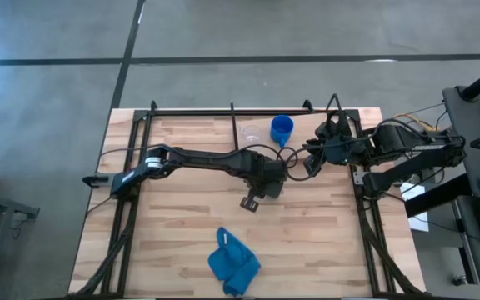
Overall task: Stack small to large cups/mugs on shelf
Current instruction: Put the green cup on the shelf
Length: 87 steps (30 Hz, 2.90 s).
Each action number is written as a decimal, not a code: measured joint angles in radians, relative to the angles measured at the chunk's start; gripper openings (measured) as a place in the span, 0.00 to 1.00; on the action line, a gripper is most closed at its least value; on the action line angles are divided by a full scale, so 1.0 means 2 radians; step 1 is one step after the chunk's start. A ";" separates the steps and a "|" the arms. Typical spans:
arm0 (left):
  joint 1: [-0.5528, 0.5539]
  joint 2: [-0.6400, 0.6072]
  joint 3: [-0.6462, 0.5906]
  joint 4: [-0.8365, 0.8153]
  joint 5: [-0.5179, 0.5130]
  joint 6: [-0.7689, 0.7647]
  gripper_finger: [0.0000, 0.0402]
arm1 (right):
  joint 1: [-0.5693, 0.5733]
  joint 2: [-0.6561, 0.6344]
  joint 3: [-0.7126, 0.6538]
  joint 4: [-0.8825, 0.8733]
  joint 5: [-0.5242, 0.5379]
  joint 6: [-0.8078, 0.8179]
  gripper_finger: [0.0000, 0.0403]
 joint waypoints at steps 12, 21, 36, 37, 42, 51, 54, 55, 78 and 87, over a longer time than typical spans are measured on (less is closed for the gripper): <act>0.000 0.000 -0.020 0.018 -0.013 0.000 0.07 | 0.000 0.000 0.000 0.000 0.000 0.000 0.20; 0.000 -0.001 -0.013 0.046 -0.052 0.000 0.17 | 0.000 0.000 0.000 0.000 0.000 0.000 0.19; -0.007 -0.008 0.033 0.033 -0.059 -0.001 0.17 | 0.000 0.000 0.000 -0.008 -0.075 0.000 0.19; -0.007 -0.012 0.033 0.031 -0.059 -0.001 0.17 | 0.000 0.000 0.000 -0.008 -0.087 0.000 0.19; -0.007 -0.037 0.032 -0.016 -0.104 -0.002 0.17 | 0.001 0.003 -0.001 -0.001 -0.167 0.017 0.18; 0.004 -0.099 0.028 -0.147 -0.163 -0.081 0.17 | 0.016 0.046 -0.021 0.069 -0.235 -0.024 0.21; 0.009 -0.120 0.027 -0.149 -0.163 -0.092 0.17 | 0.016 0.074 -0.021 0.068 -0.249 -0.047 0.24; 0.011 -0.127 0.027 -0.150 -0.163 -0.093 0.17 | 0.016 0.083 -0.021 0.067 -0.249 -0.050 0.25; 0.028 -0.204 0.017 -0.187 -0.222 -0.133 0.17 | 0.018 0.235 -0.018 0.104 -0.249 0.005 0.25; 0.028 -0.223 0.017 -0.198 -0.243 -0.133 0.17 | 0.018 0.263 -0.019 0.104 -0.249 0.030 0.24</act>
